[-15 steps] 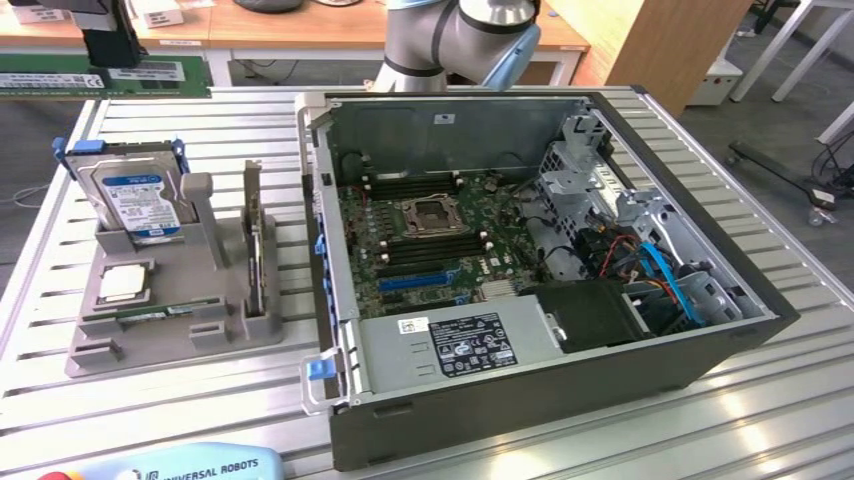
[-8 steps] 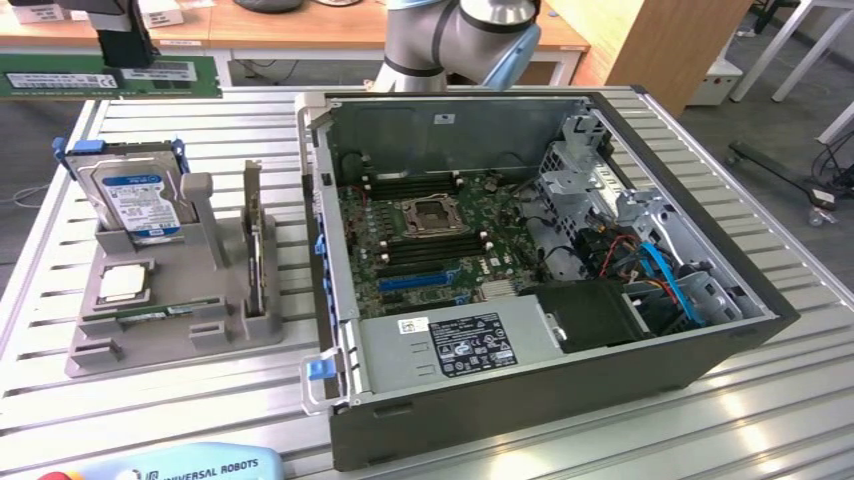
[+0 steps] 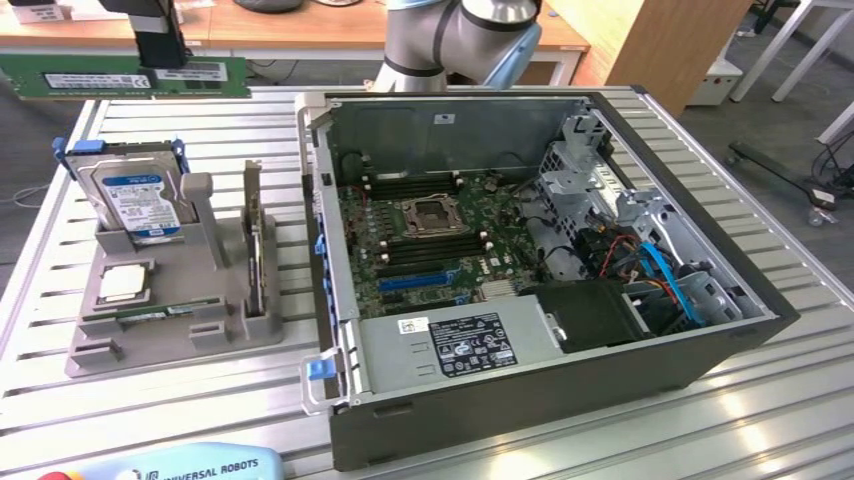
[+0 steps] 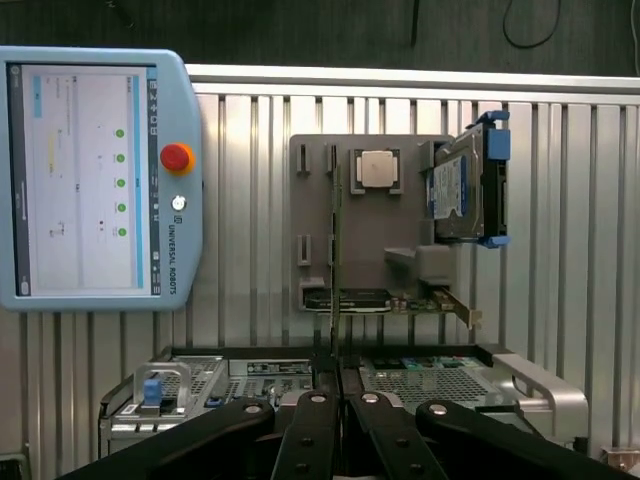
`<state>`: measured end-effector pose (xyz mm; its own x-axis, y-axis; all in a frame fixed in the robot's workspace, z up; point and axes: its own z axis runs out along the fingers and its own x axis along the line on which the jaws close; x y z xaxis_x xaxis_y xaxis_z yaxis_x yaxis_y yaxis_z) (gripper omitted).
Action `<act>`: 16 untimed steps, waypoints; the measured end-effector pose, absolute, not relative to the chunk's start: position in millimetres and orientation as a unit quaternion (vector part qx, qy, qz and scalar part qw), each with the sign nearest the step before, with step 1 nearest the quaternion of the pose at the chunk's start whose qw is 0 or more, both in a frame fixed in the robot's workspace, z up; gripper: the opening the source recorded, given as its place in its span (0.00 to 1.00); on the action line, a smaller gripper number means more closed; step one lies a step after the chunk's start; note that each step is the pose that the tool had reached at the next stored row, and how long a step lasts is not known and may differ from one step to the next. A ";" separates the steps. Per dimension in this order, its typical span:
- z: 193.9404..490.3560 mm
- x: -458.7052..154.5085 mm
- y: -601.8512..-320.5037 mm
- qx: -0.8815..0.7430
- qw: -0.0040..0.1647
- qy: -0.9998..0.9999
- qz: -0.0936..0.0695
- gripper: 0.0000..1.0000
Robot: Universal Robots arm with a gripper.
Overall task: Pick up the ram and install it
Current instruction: 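Pick up the ram and move it above insertion slot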
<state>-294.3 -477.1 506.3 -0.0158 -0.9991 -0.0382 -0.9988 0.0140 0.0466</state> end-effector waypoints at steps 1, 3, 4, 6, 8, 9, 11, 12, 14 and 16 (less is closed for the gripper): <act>506.3 -292.3 -477.1 0.702 0.003 -0.712 -0.030 0.12; 506.2 -288.7 -477.1 0.702 0.003 -0.712 -0.030 0.12; 506.1 -286.9 -477.1 0.702 0.003 -0.712 -0.030 0.12; 506.1 -283.4 -477.1 0.702 0.003 -0.712 -0.030 0.12; 506.1 -279.2 -477.1 0.701 0.003 -0.712 -0.030 0.12; 506.0 -276.8 -477.1 0.701 0.003 -0.712 -0.030 0.12; 505.9 -271.1 -477.1 0.701 0.003 -0.712 -0.030 0.12; 505.9 -268.0 -477.1 0.701 0.003 -0.712 -0.030 0.12; 505.8 -261.0 -477.1 0.702 0.003 -0.712 -0.030 0.12; 505.8 -253.7 -477.1 0.701 0.003 -0.712 -0.030 0.12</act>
